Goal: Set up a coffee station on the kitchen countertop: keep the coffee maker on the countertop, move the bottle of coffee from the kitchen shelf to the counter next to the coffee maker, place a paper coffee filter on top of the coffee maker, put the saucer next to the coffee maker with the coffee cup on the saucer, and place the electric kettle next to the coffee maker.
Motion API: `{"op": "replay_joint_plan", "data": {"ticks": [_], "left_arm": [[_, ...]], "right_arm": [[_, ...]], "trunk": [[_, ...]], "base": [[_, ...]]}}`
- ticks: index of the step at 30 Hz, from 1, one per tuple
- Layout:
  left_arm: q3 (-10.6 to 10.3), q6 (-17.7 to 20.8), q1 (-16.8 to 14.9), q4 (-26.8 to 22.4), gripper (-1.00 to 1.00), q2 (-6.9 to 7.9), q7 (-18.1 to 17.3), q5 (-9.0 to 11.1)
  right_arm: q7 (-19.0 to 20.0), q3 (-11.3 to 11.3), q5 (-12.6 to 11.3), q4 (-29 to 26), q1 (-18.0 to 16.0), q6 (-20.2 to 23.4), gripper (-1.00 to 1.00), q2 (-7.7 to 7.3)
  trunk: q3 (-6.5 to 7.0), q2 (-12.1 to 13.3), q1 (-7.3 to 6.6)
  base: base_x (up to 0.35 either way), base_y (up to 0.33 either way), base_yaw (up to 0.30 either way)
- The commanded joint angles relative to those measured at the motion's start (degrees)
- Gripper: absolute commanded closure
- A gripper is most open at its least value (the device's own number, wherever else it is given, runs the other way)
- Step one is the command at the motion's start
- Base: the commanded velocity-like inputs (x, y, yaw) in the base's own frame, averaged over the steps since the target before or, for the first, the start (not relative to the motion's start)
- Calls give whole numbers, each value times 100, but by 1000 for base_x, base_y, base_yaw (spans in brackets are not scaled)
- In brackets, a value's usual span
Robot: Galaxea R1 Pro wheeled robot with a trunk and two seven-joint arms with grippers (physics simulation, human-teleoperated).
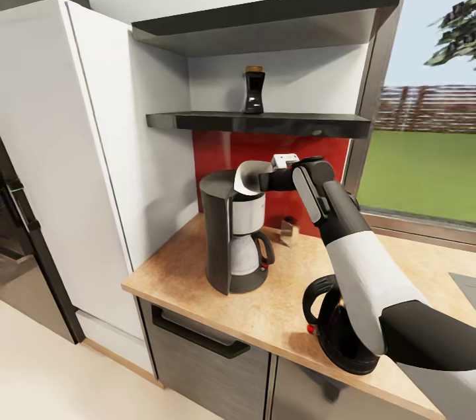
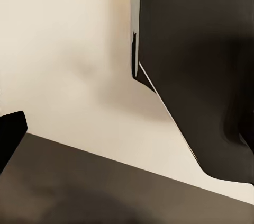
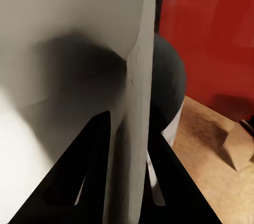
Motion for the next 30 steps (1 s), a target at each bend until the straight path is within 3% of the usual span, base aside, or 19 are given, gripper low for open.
{"op": "replay_joint_plan", "data": {"ticks": [1,30], "left_arm": [[-2,23,4,-9,-100,0,0,3],[-3,23,4,-9,-100,-5,8,3]], "right_arm": [[-1,0,-23,-1,-2,21,100,0],[-1,0,-8,16,4,29,100,-7]], "trunk": [[0,-3,2],[0,-3,2]], "base": [[0,36,0],[21,1,0]]}}
